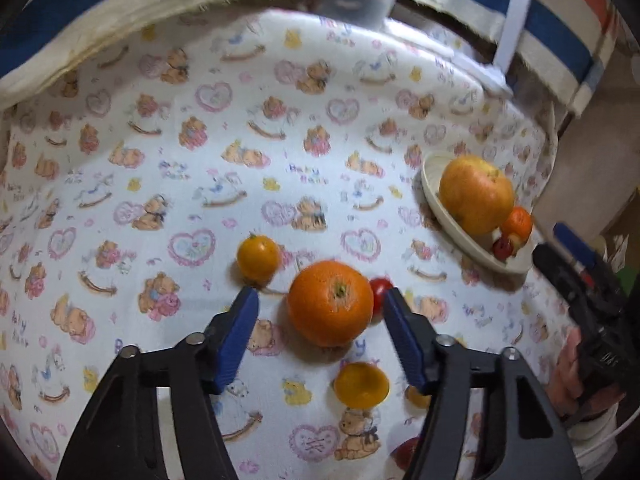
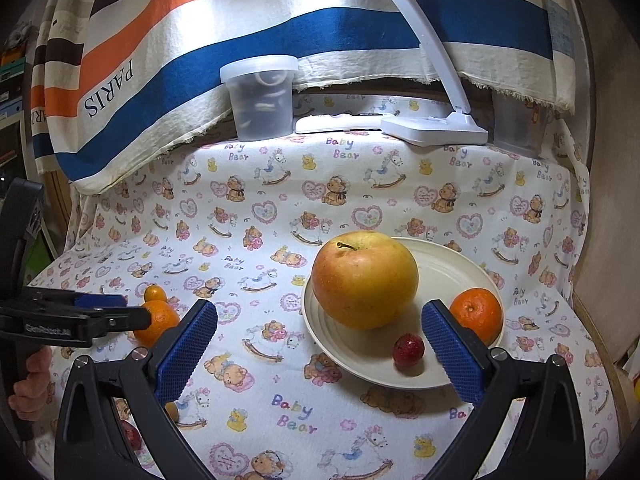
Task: Organize fruits
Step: 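Lower the left gripper onto the large orange and close it, then lift the orange with the left gripper while the right gripper grasps the red cherry tomato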
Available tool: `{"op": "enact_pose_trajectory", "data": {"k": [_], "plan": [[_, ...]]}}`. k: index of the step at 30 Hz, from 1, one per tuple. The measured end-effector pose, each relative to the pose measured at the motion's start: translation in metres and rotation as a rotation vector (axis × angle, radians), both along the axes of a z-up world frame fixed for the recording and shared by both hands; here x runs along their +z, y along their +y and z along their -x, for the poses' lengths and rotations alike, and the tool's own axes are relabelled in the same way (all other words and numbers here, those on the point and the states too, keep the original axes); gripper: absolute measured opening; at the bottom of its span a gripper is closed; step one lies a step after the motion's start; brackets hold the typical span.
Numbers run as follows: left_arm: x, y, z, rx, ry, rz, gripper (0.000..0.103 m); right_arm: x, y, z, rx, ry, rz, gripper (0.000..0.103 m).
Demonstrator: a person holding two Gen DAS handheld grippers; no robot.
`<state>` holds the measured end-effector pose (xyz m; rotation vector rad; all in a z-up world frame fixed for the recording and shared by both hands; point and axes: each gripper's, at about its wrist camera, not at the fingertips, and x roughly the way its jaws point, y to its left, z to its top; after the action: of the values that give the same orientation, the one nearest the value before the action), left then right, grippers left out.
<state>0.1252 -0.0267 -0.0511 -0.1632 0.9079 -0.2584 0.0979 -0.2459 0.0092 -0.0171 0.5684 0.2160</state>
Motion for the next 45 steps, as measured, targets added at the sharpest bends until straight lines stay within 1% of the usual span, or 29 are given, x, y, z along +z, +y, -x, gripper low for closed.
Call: {"op": "enact_pose_trajectory", "data": {"k": [2, 4, 6, 8, 16, 19, 21, 24, 29, 33, 36, 40, 42, 45], "plan": [[-0.004, -0.001, -0.003, -0.018, 0.017, 0.032, 0.057, 0.001, 0.000, 0.000, 0.000, -0.002, -0.001, 0.103], [-0.007, -0.004, -0.006, -0.021, 0.017, 0.023, 0.055, 0.001, 0.000, 0.001, -0.001, -0.008, -0.002, 0.103], [-0.012, -0.007, -0.008, -0.023, 0.015, 0.002, 0.049, 0.002, -0.001, 0.000, -0.003, -0.009, -0.002, 0.103], [-0.016, -0.008, -0.011, -0.028, 0.023, 0.006, 0.049, 0.002, -0.002, 0.000, -0.003, -0.006, -0.005, 0.103], [-0.014, -0.013, -0.005, -0.028, -0.008, -0.029, 0.048, 0.002, -0.001, 0.000, -0.002, -0.005, -0.001, 0.103], [-0.004, -0.018, 0.002, -0.047, -0.062, -0.061, 0.048, 0.001, -0.001, 0.000, -0.002, -0.003, -0.003, 0.103], [0.004, -0.019, 0.007, -0.036, -0.104, -0.078, 0.048, 0.001, -0.001, 0.000, -0.002, -0.002, 0.000, 0.103], [0.017, -0.013, 0.015, -0.018, -0.151, -0.056, 0.048, 0.000, 0.000, 0.000, 0.002, 0.001, 0.005, 0.103], [0.032, -0.010, 0.026, 0.019, -0.225, -0.075, 0.048, -0.001, 0.003, -0.001, 0.009, 0.004, 0.016, 0.103], [0.040, -0.007, 0.031, 0.040, -0.260, -0.076, 0.048, 0.000, 0.009, 0.002, 0.033, 0.018, 0.006, 0.103], [0.043, 0.001, 0.030, 0.071, -0.266, -0.068, 0.048, 0.003, 0.018, 0.000, 0.051, 0.043, 0.025, 0.103], [0.043, 0.012, 0.028, 0.111, -0.247, -0.033, 0.048, 0.003, 0.028, -0.012, 0.085, 0.141, 0.009, 0.103], [0.044, 0.015, 0.028, 0.126, -0.250, -0.030, 0.048, 0.000, 0.035, -0.016, 0.101, 0.186, -0.003, 0.102], [0.046, 0.019, 0.030, 0.145, -0.259, -0.032, 0.048, -0.007, 0.052, -0.020, 0.123, 0.223, 0.021, 0.099]]}}
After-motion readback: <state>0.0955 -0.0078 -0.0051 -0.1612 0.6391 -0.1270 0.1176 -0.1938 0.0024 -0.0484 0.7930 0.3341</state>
